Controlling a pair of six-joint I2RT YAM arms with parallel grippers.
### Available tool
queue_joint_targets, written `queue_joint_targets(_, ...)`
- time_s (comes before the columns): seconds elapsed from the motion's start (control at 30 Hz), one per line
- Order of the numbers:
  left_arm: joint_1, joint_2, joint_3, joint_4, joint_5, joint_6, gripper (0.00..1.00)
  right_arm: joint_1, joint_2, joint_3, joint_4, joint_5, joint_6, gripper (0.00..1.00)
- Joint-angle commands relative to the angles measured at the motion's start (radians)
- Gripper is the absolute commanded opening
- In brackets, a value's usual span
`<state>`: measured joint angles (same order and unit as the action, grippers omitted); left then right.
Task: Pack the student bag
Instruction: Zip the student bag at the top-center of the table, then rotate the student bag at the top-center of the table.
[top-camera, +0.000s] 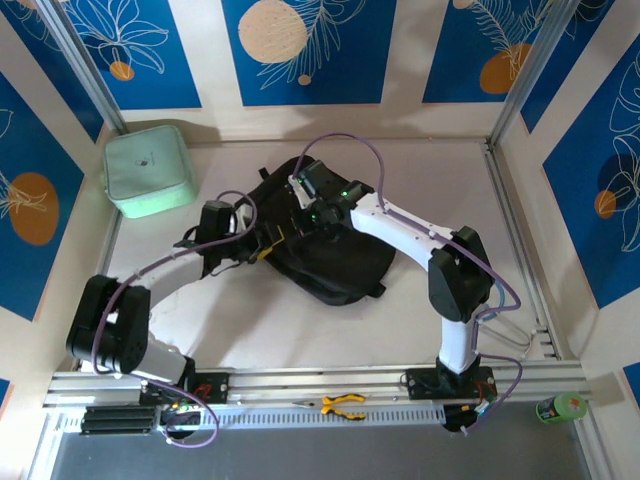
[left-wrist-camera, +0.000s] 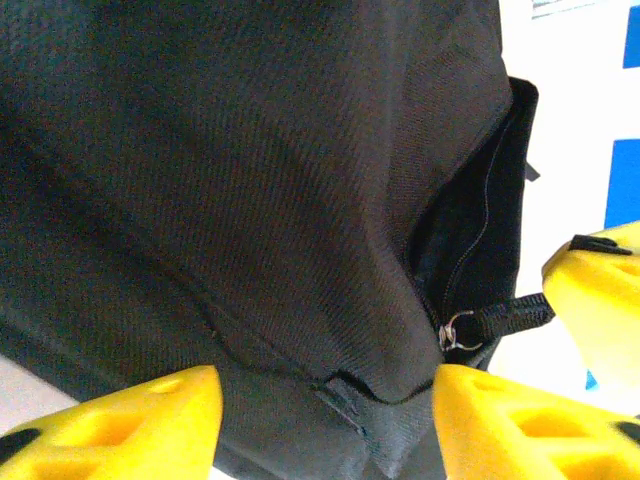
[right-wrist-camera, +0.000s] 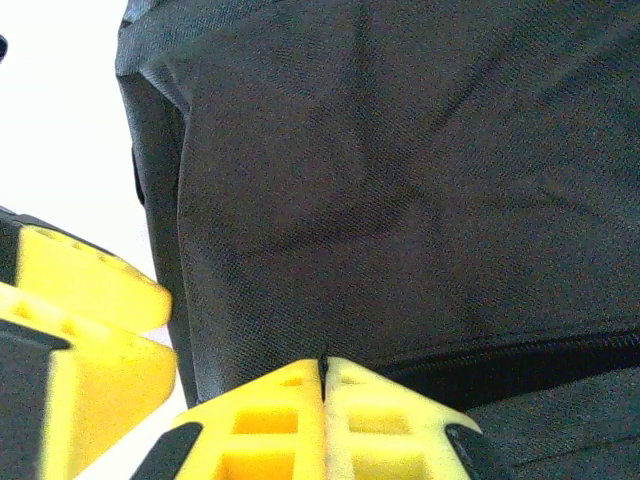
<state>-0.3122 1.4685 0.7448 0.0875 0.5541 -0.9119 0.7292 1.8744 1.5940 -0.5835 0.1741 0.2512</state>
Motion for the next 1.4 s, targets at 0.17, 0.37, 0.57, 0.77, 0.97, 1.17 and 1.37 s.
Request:
queue_joint_targets(0.17,-0.028,0.060,0.048,0.096,0.032,-0.093,0.48,-0.012,-0.058,-0.018,0.037,-0.086,0.010,0.00)
queue_joint_targets(0.37,-0.037,0.064,0.048,0.146,0.052,-0.101,0.60,-0.007,-0.045,-0.014,0.022,-0.109,-0.007,0.00)
queue_joint_targets(0.57,-0.048,0.071,0.047,0.096,0.012,-0.086,0.51,-0.007,-0.047,-0.016,0.025,-0.113,-0.003,0.00)
queue_joint_targets(0.77,-0.048,0.076,0.070,-0.017,-0.054,-0.026,0.18,-0.019,-0.062,-0.031,0.033,-0.030,0.040,0.00)
queue_joint_targets(0.97,-0.048,0.086,0.038,-0.010,-0.038,-0.006,0.00,-0.089,-0.063,-0.036,-0.003,0.120,0.178,0.00)
queue_joint_targets(1.17,-0.048,0.089,0.032,-0.034,-0.035,0.031,0.00,-0.172,-0.036,-0.005,-0.021,0.261,0.281,0.00)
queue_joint_targets(1.37,-0.048,0.084,0.033,-0.042,-0.032,0.048,0.00,-0.247,0.038,0.068,-0.090,0.377,0.353,0.00)
